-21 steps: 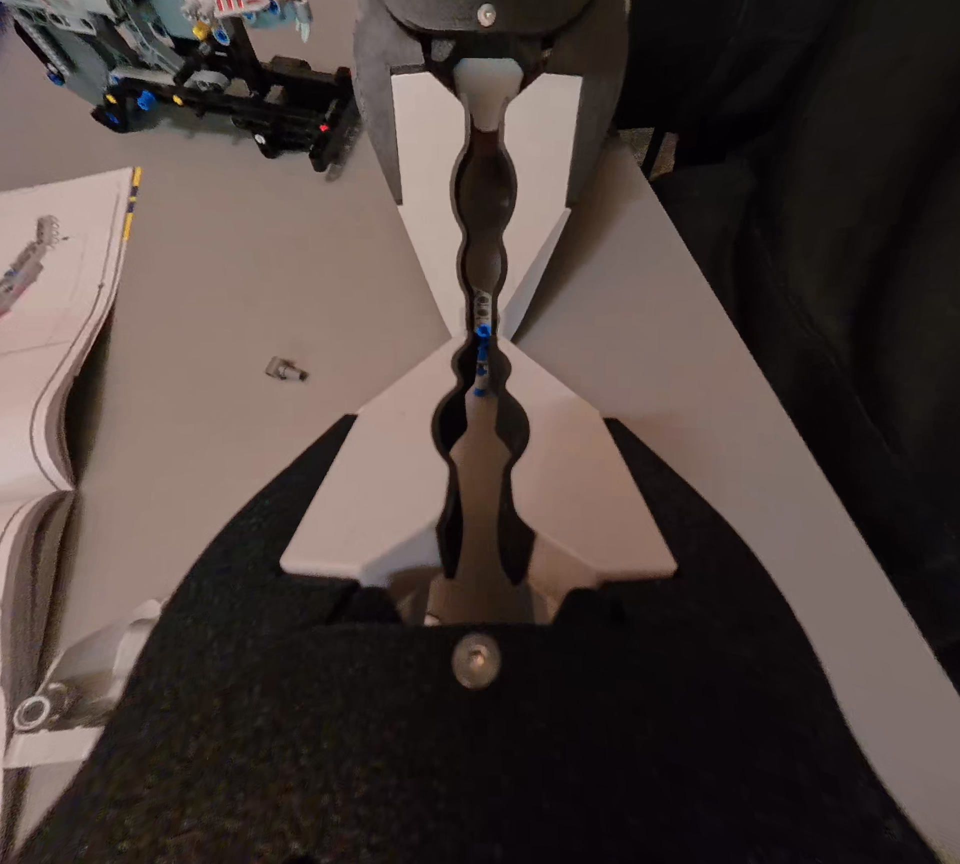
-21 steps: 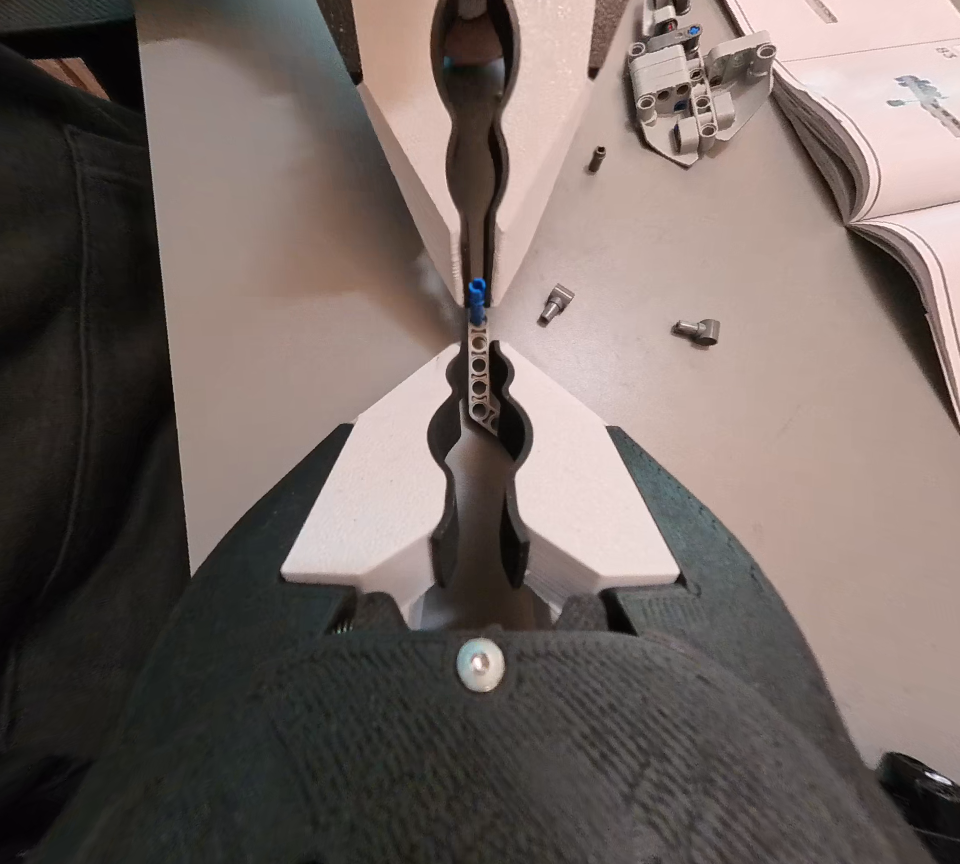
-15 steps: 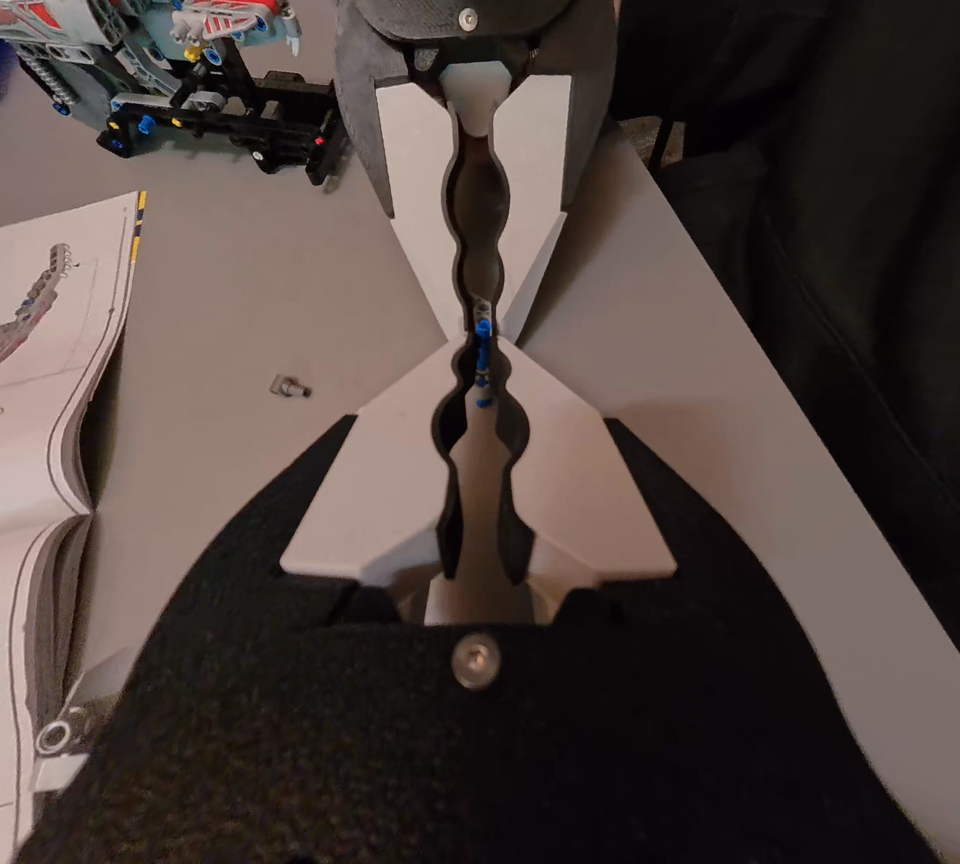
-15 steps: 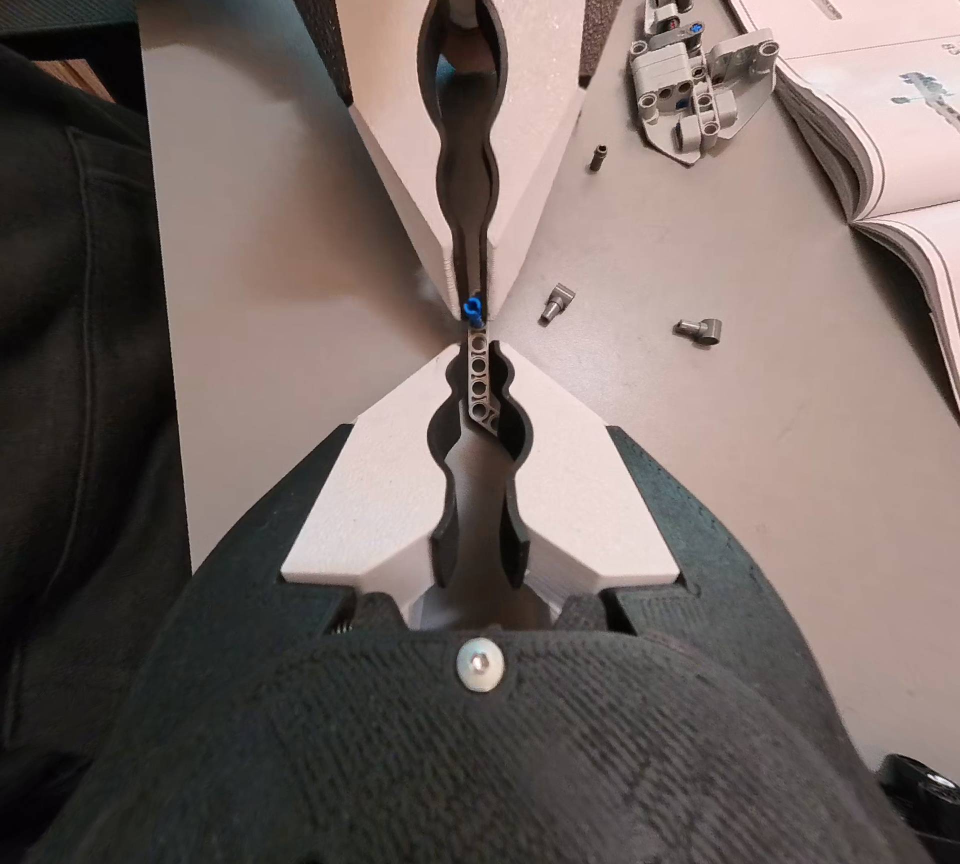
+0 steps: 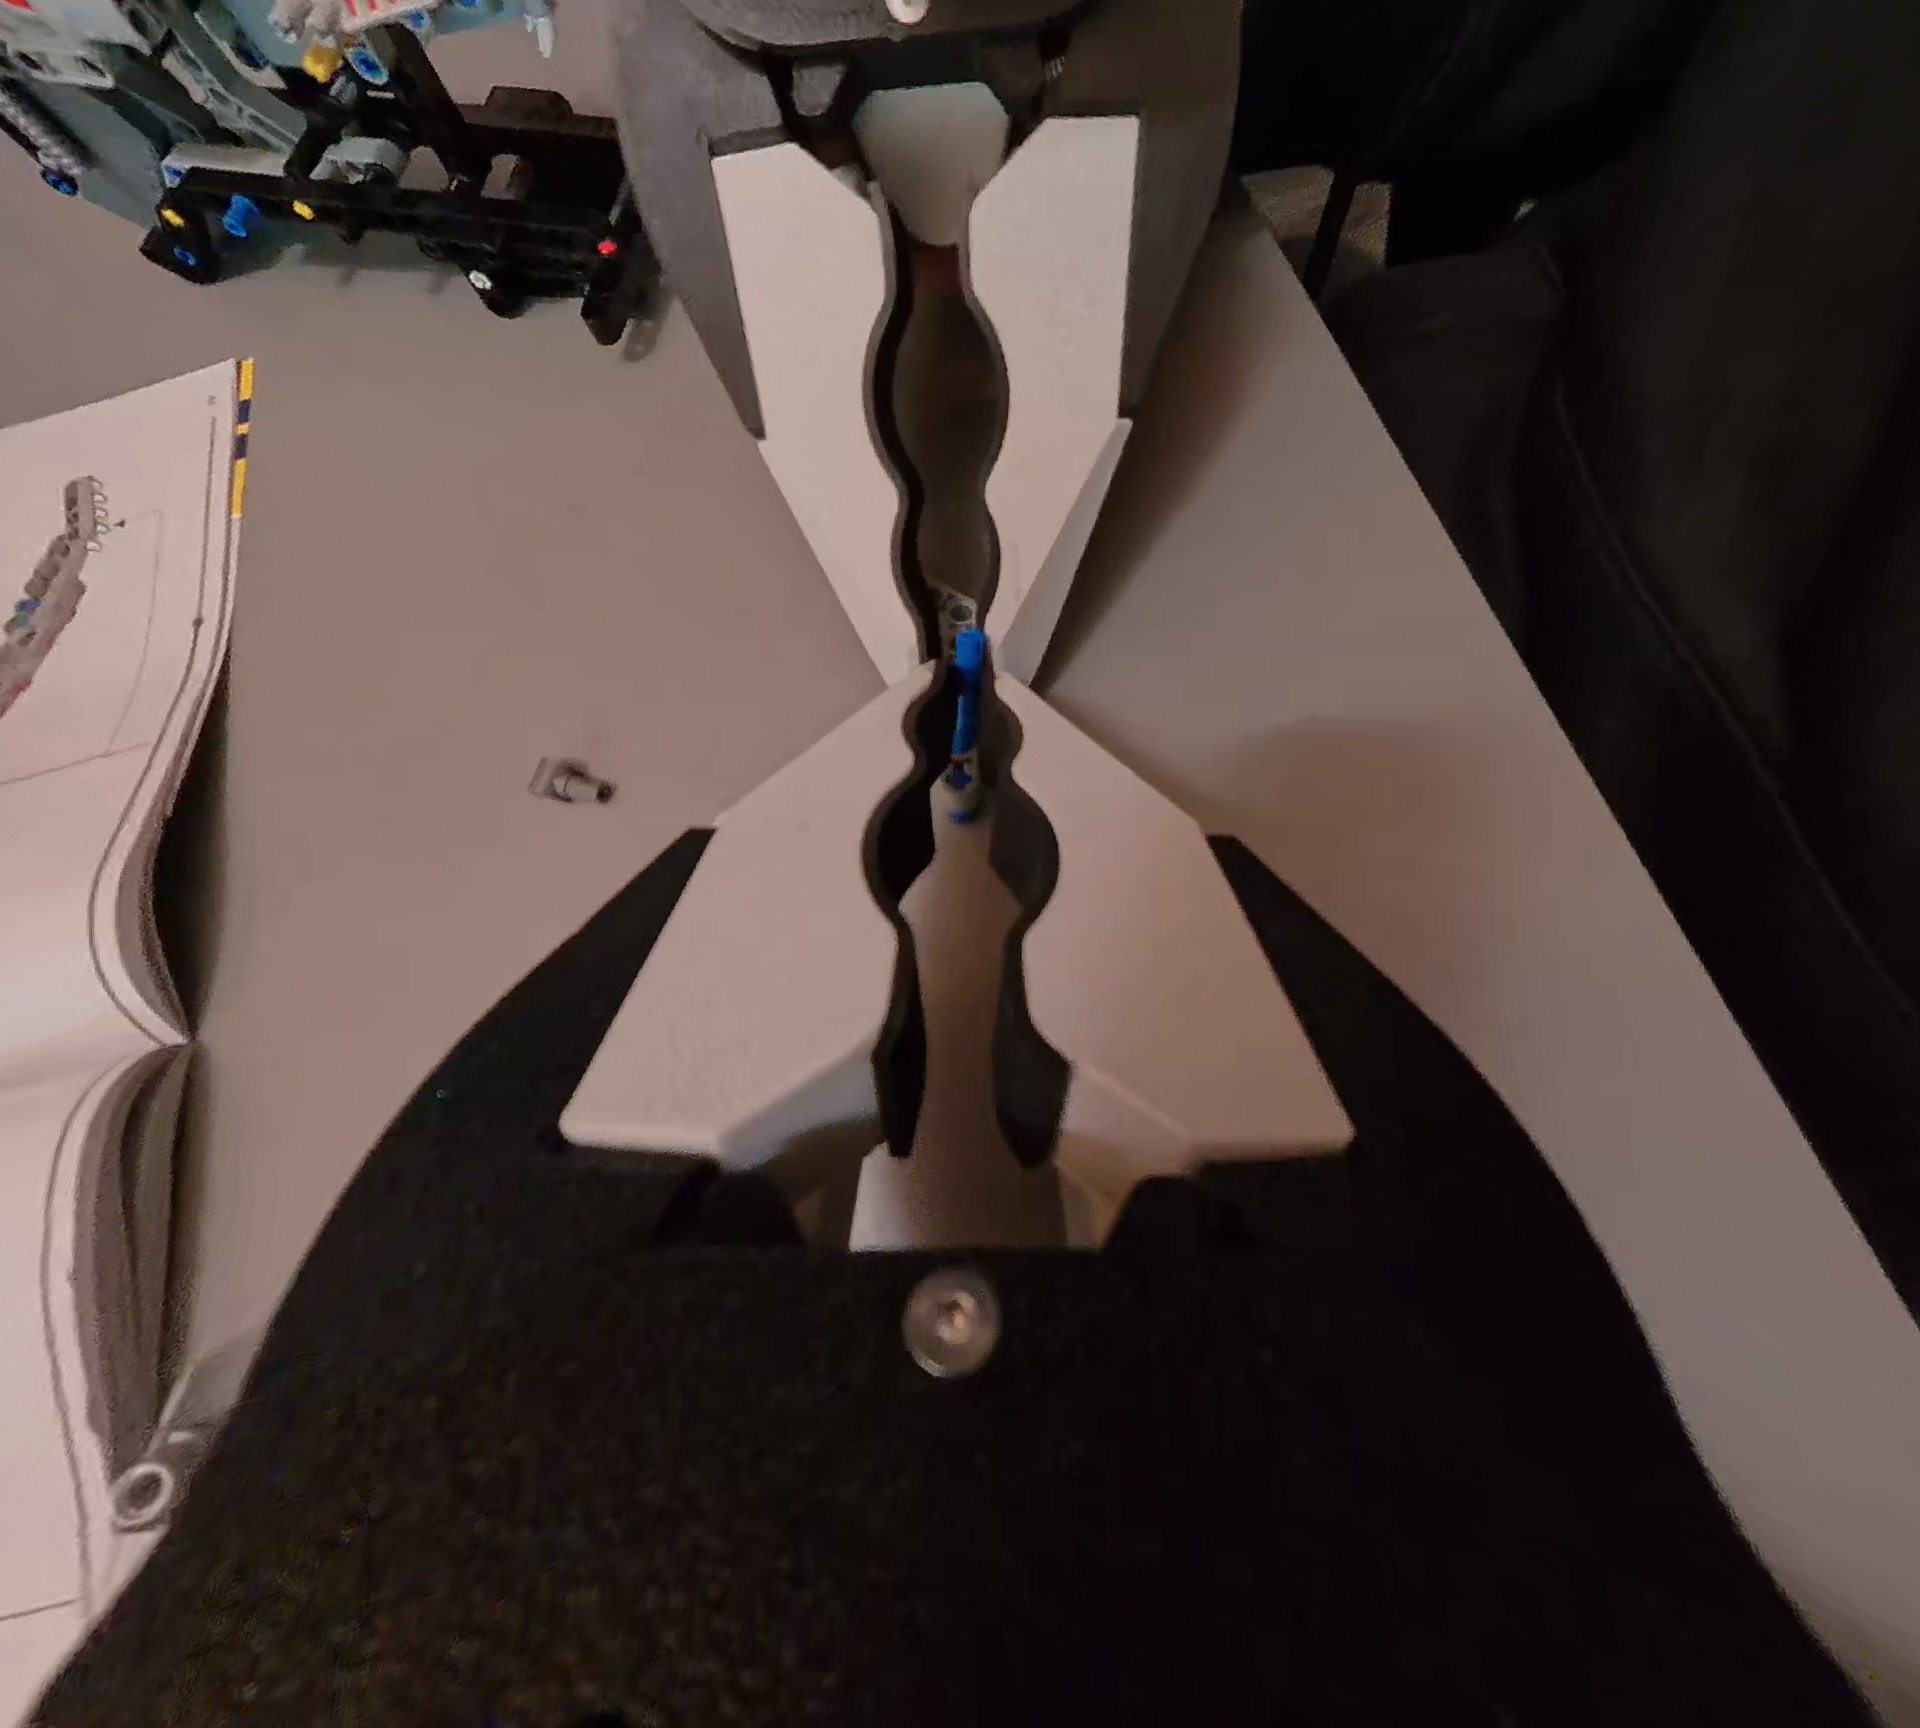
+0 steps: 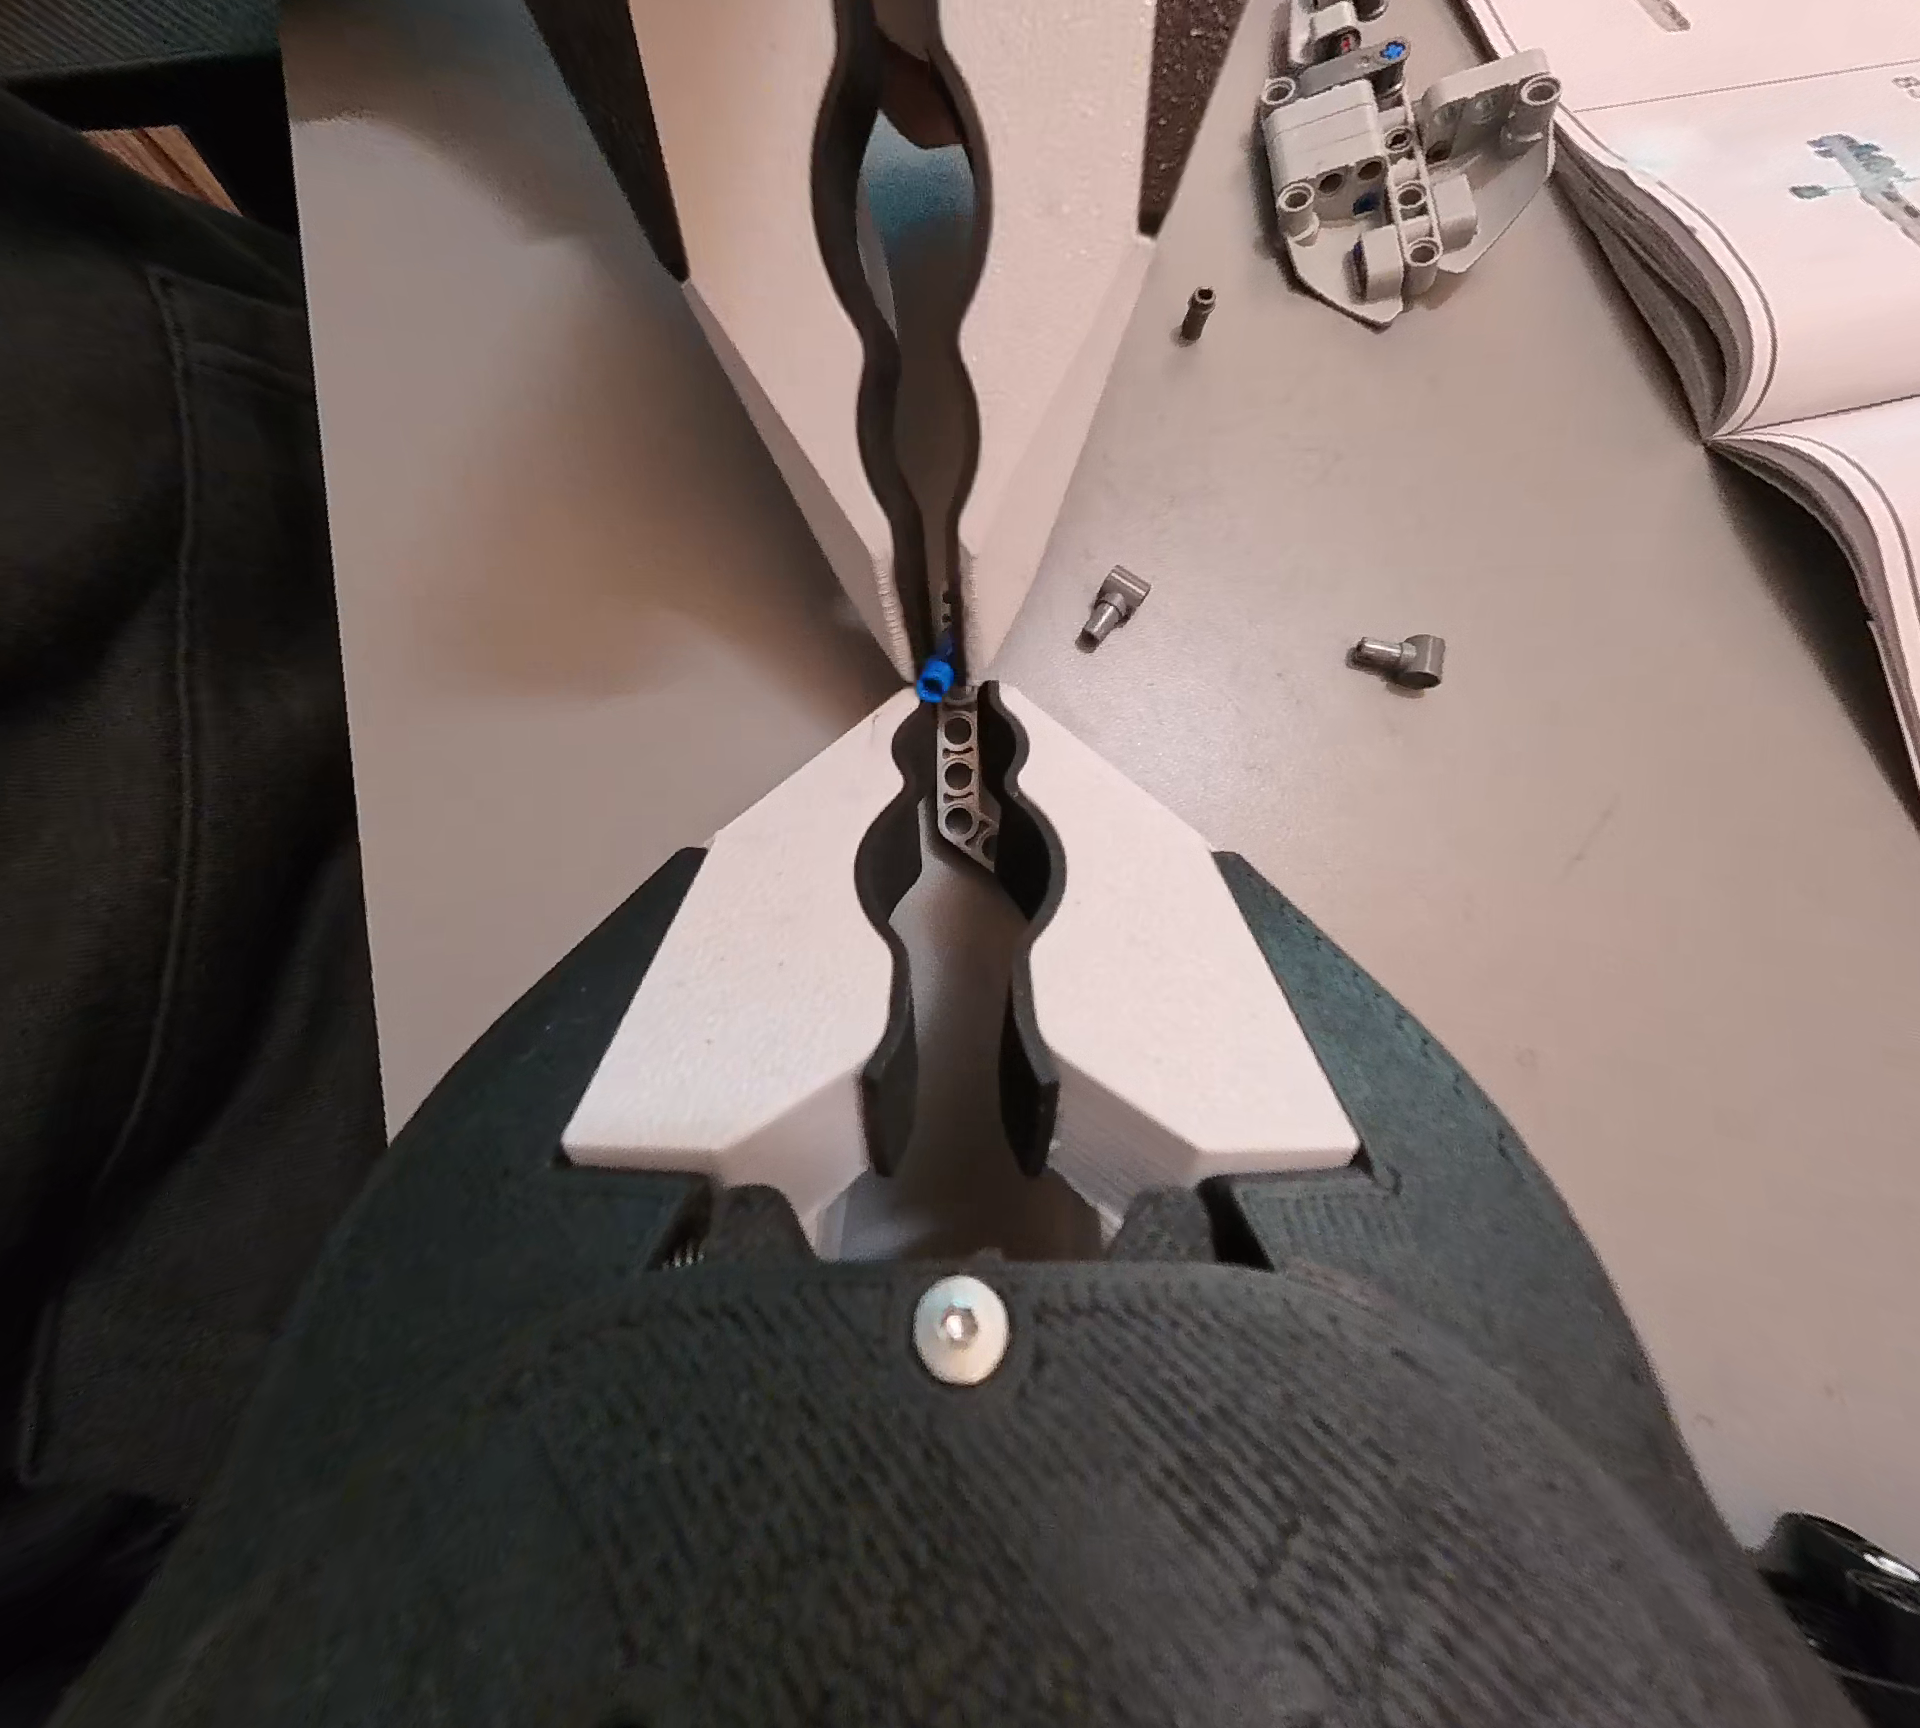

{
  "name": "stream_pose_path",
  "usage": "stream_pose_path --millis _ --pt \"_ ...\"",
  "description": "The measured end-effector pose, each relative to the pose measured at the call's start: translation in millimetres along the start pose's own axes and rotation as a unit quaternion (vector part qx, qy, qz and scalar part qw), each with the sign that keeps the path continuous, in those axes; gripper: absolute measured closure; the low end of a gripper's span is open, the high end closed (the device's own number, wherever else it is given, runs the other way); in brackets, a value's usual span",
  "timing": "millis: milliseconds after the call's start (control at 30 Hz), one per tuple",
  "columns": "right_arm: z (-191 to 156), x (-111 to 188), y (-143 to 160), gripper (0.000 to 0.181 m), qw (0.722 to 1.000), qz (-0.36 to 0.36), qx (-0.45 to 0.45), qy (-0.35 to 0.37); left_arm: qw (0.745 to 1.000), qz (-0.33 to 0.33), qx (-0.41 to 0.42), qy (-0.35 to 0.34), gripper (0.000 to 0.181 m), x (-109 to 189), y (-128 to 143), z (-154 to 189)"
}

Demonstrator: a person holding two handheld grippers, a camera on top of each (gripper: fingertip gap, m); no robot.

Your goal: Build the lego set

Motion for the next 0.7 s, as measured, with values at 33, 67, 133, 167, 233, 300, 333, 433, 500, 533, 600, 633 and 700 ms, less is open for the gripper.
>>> stream_pose_path --millis 33,67,133,167,233,300,333,433,500,533,600,633,700 --pt "0.1 -0.1 -0.1 0.175 1.000 0.001 0.000 0.001 1.000 0.010 0.006 0.003 0.180 1.1 1.0 -0.6" --pt "0.1 -0.2 -0.2 0.175 1.000 0.001 0.000 0.001 1.000 0.017 0.012 0.006 0.180 1.5 1.7 -0.4" --pt "-0.1 -0.1 -0.2 0.175 1.000 0.000 0.001 0.001 1.000 0.020 0.013 0.012 0.180 1.8 2.0 -0.6" --pt "-0.1 -0.1 -0.2 0.174 1.000 0.001 0.001 0.001 1.000 0.021 0.012 0.015 0.180 2.5 2.3 -1.0" --pt "-0.1 -0.1 -0.2 0.174 1.000 0.001 -0.001 -0.001 0.999 0.032 0.017 0.023 0.180 5.3 3.8 -1.8" --pt "-0.1 -0.2 -0.1 0.174 1.000 0.000 0.000 -0.002 0.998 0.045 0.029 0.029 0.180 7.7 6.1 -2.6" --pt "-0.1 -0.3 -0.1 0.174 1.000 0.000 -0.001 -0.002 0.998 0.045 0.025 0.028 0.180 8.2 6.3 -2.2" --pt "-0.1 -0.3 0.0 0.174 1.000 0.000 -0.002 -0.005 0.999 0.040 0.017 0.024 0.179 6.3 5.1 -1.3" --pt "-0.2 -0.3 0.0 0.174 1.000 0.000 -0.002 -0.006 0.999 0.032 0.006 0.019 0.180 4.9 3.8 -1.1" --pt "0.0 -0.4 0.0 0.174 1.000 0.000 -0.003 -0.006 0.999 0.030 -0.001 0.018 0.180 3.7 3.5 -0.6" --pt "0.1 -0.3 0.0 0.174 1.000 0.000 -0.004 -0.006 0.999 0.036 -0.001 0.022 0.180 3.4 4.1 -1.2" --pt "0.2 -0.2 -0.1 0.174 1.000 0.000 -0.003 -0.005 0.999 0.039 -0.003 0.024 0.180 4.5 4.7 -1.6" --pt "0.0 -0.3 0.0 0.174 1.000 0.000 -0.003 -0.006 0.999 0.028 -0.015 0.028 0.180 4.2 9.1 -2.0"
Point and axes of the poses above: each gripper's, where its closed fingertips meet, x back along the fingers, y out of its underside, z = x × y across the jaws, the point moved 5 cm from there along x, back along the fingers, and after that the axes turned 4 degrees about -z, right-handed, at the moved point
